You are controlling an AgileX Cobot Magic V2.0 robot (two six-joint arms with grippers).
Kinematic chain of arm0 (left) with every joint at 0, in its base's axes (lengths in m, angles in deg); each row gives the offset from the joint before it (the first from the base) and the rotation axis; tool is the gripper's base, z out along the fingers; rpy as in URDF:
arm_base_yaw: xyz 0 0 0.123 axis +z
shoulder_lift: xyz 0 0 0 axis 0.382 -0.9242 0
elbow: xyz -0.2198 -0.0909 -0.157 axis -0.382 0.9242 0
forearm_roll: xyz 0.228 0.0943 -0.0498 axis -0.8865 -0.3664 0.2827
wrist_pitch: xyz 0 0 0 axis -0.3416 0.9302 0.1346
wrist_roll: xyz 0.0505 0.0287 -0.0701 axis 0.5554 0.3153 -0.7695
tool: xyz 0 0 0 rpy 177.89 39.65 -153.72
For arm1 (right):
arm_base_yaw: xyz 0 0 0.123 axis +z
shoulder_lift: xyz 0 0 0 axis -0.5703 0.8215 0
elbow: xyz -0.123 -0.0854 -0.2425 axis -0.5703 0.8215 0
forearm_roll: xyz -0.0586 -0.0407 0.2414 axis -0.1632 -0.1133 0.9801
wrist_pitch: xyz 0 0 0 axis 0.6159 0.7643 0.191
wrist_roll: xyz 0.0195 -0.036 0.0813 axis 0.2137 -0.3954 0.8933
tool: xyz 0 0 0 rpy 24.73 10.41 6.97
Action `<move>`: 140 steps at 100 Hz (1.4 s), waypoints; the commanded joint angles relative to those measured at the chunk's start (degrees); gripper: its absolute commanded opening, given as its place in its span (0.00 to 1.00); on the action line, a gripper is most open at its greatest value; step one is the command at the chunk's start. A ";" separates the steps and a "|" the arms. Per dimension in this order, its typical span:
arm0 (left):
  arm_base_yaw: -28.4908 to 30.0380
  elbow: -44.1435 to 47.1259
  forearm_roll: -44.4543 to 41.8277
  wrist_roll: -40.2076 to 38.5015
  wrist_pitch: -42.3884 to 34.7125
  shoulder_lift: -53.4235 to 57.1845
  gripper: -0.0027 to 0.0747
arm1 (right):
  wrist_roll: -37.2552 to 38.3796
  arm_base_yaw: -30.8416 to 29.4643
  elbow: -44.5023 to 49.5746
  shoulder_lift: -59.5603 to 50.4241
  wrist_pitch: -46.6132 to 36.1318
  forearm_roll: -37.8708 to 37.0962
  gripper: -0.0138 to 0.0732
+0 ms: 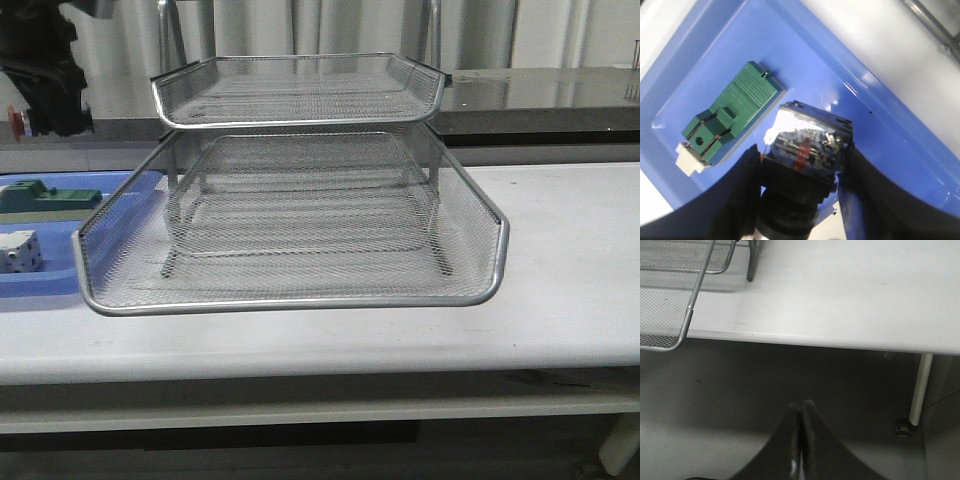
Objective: Place button on rack with both arms
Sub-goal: 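Lift the red push-button and carry it over the pulled-out mesh tray, then lower the button into the middle mesh tray and open the left gripper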
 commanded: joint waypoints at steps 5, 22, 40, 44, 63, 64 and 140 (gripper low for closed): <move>-0.94 -1.49 0.73 -1.93 1.25 7.82 0.01 | -0.13 -0.04 -1.78 0.35 -3.26 -0.47 0.08; -2.67 1.17 0.73 -2.31 1.25 13.20 0.01 | -0.13 -0.04 -1.78 0.35 -3.26 -0.47 0.08; -4.92 7.06 0.73 -3.75 1.25 20.43 0.01 | -0.13 -0.04 -1.78 0.35 -3.26 -0.47 0.08; -5.46 8.31 0.73 -3.75 1.25 21.85 0.01 | -0.13 -0.04 -1.78 0.35 -3.26 -0.47 0.08; -10.02 14.21 0.73 -4.82 1.25 28.88 0.01 | -0.13 -0.04 -1.78 0.35 -3.26 -0.47 0.08; -10.19 14.38 0.73 -4.97 1.25 29.29 0.01 | -0.13 -0.04 -1.78 0.35 -3.26 -0.47 0.08; -27.65 23.47 5.31 -6.70 0.05 30.09 0.01 | -0.13 -0.04 -1.78 0.35 -3.26 -0.47 0.08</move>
